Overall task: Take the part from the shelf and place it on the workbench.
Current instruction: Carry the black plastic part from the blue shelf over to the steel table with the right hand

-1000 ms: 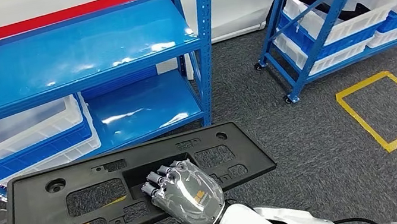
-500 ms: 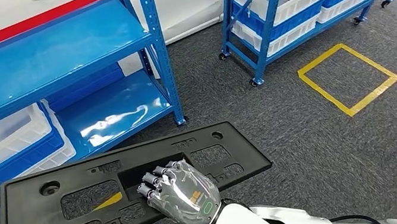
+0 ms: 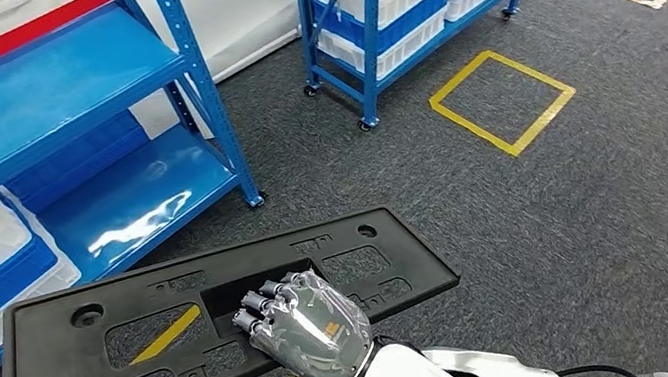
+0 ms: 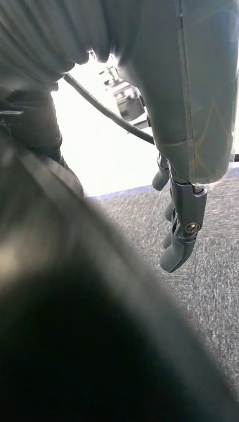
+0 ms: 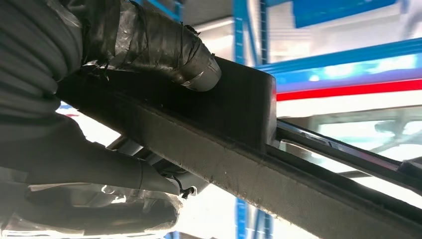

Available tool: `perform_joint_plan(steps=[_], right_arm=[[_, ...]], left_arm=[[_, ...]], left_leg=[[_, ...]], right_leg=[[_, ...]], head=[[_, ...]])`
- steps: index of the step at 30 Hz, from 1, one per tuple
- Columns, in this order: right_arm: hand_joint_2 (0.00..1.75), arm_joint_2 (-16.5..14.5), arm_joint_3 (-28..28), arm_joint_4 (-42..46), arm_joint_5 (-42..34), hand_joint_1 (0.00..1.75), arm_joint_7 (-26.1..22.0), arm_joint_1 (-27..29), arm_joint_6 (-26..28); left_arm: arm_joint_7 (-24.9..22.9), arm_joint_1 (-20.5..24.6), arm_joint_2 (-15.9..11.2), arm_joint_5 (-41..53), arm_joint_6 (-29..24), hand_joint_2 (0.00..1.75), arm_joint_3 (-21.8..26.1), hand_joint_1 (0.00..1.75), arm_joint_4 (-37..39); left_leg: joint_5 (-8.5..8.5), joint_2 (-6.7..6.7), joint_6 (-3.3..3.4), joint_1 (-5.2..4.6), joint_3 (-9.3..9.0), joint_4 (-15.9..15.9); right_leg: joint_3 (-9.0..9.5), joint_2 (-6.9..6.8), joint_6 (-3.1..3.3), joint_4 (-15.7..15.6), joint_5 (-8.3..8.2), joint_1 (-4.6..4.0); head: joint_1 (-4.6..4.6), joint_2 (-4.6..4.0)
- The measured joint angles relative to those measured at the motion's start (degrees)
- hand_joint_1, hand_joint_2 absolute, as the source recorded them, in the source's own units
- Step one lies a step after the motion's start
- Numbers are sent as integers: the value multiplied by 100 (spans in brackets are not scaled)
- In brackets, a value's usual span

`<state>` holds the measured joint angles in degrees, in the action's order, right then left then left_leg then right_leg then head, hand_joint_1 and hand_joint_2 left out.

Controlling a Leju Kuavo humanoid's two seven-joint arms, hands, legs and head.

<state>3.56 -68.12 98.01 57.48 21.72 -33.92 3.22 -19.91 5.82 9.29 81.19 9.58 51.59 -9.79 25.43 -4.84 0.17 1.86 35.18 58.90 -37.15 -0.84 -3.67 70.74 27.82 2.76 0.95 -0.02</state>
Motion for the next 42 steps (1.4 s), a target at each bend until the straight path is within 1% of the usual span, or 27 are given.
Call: perform_joint_plan(steps=[1,3,5,6,7,9,11,12,13,14,16,18,19,21,22,23,25,27,28,29,31,33,34,36,38,40,42], right_arm=[[175,-6,-2,0,-3,175,1,-6,-2],[175,-21,-5,-1,-8,175,8,-26,-4],[175,-33,-11,-4,-14,175,13,-48,-5],[175,-38,-15,-8,-17,175,14,-56,-5],[175,-45,-21,-16,-21,175,14,-62,-5],[175,-78,-33,-39,-23,175,22,-83,-2],[175,-114,-40,-64,-8,175,46,-108,5],[175,-125,-41,-78,9,175,68,-118,7],[175,-130,-43,-89,33,175,95,-131,4],[175,-130,-44,-97,60,175,131,-152,-10],[175,-118,-43,-92,131,175,240,-232,-89],[175,-52,-31,-33,248,175,416,-315,-261],[175,16,-12,27,321,175,517,-343,-371],[175,221,58,183,447,175,699,-374,-610],[175,337,111,276,499,175,775,-393,-728],[175,456,173,368,544,175,840,-413,-839],[175,684,310,571,632,175,957,-447,-1042],[175,913,435,768,716,175,1048,-444,-1209],[175,1029,490,863,756,175,1080,-432,-1273],[175,1146,545,960,792,175,1107,-417,-1326],[175,1344,653,1143,835,175,1137,-393,-1384],[175,1476,749,1300,861,175,1156,-376,-1406],[175,1536,793,1369,886,175,1165,-363,-1417],[175,1665,875,1504,958,175,1192,-321,-1461],[175,1812,994,1662,1042,175,1253,-228,-1535],[175,2021,1199,1887,1109,175,1321,9,-1612],[175,2282,1455,2127,1136,175,1305,365,-1627]], left_arm=[[0,2,-8,-2,-1,175,1,0,-1],[-1,8,-26,-7,-4,175,2,0,-2],[-6,6,-31,-13,-7,175,3,0,-1],[-9,2,-32,-15,-8,175,4,0,0],[-13,-8,-30,-16,-8,175,4,0,1],[-11,-28,-31,-20,-5,175,9,0,2],[-23,-32,-31,-22,11,175,16,0,2],[-37,-27,-31,-23,28,175,18,0,2],[-48,-21,-31,-22,45,175,19,0,2],[-53,-15,-31,-22,60,175,19,0,2],[-12,-8,-32,-20,69,175,19,0,2],[98,-9,-31,-19,54,175,19,0,2],[161,-10,-27,-17,46,175,18,0,2],[245,-17,6,-13,53,175,17,0,6],[267,-16,15,-10,61,175,17,0,7],[283,-16,21,-9,69,175,17,0,8],[310,-28,9,-8,77,175,17,0,6],[343,-62,-1,-8,76,175,17,0,5],[354,-74,-7,-8,75,175,17,0,5],[361,-77,-11,-8,74,175,17,0,5],[363,-73,-15,-7,73,175,17,0,6],[362,-64,-26,-6,67,175,16,0,5],[360,-59,-31,-5,62,175,16,0,4],[355,-47,-33,-1,42,175,15,0,4],[356,-45,-31,11,18,175,11,0,4],[362,-61,-28,28,23,175,-10,0,4],[376,-82,-28,38,60,175,-42,0,4]], left_leg=[[-40,-51,-54,13,48,12],[-135,-128,-164,26,85,4],[-255,-204,-265,69,102,-58],[-250,-173,-310,101,125,-65],[-135,-72,-335,123,171,-6],[425,240,-310,99,347,458],[956,411,-208,7,520,1187],[1034,438,-151,-43,528,1452],[974,453,-91,-94,455,1549],[831,477,-25,-145,292,1457],[616,652,114,-230,-274,790],[677,844,180,-265,-750,71],[736,874,190,-276,-854,-119],[675,757,188,-251,-852,-213],[623,677,202,-221,-844,-236],[568,587,216,-188,-826,-260],[494,405,227,-170,-772,-270],[460,220,202,-165,-717,-258],[451,131,187,-157,-699,-249],[452,49,168,-142,-688,-236],[478,-91,103,-116,-682,-200],[517,-194,15,-118,-677,-164],[524,-237,-24,-127,-679,-162],[538,-292,-87,-116,-693,-167],[698,-71,-130,-91,-620,19],[1062,286,-118,-90,-340,655],[1325,415,-71,-112,15,1381]], right_leg=[[311,-100,-45,-395,-7,6],[683,-238,0,-994,117,-45],[638,-191,178,-1141,100,-131],[576,-154,263,-1156,38,-152],[509,-109,346,-1164,-28,-170],[361,-12,478,-1175,-170,-205],[179,117,553,-1171,-316,-274],[83,193,574,-1167,-391,-315],[-13,272,589,-1164,-463,-352],[-105,357,600,-1161,-535,-381],[-259,525,602,-1155,-664,-417],[-337,648,581,-1152,-779,-435],[-350,699,558,-1166,-834,-437],[-354,809,509,-1219,-949,-452],[-387,788,480,-1186,-921,-465],[-462,692,444,-1037,-802,-469],[-730,359,345,-363,-339,-415],[-933,159,244,319,-4,-308],[-896,113,199,403,17,-251],[-735,75,158,241,-61,-198],[-210,-88,81,-498,-275,-145],[101,-203,113,-1021,-339,-172],[119,-208,159,-1084,-305,-203],[85,-98,272,-1093,-320,-216],[71,3,363,-1110,-338,-213],[68,93,427,-1118,-346,-229],[66,208,463,-1116,-346,-273]], head=[[8,0],[7,1],[-1,1],[4,0],[-1,0],[-21,0],[-42,0],[-45,0],[-43,0],[-43,0],[-44,0],[-41,0],[-44,1],[-55,1],[-47,1],[-25,0],[21,0],[31,0],[31,0],[32,0],[33,0],[23,0],[17,0],[7,0],[-6,0],[-28,0],[-38,0]])
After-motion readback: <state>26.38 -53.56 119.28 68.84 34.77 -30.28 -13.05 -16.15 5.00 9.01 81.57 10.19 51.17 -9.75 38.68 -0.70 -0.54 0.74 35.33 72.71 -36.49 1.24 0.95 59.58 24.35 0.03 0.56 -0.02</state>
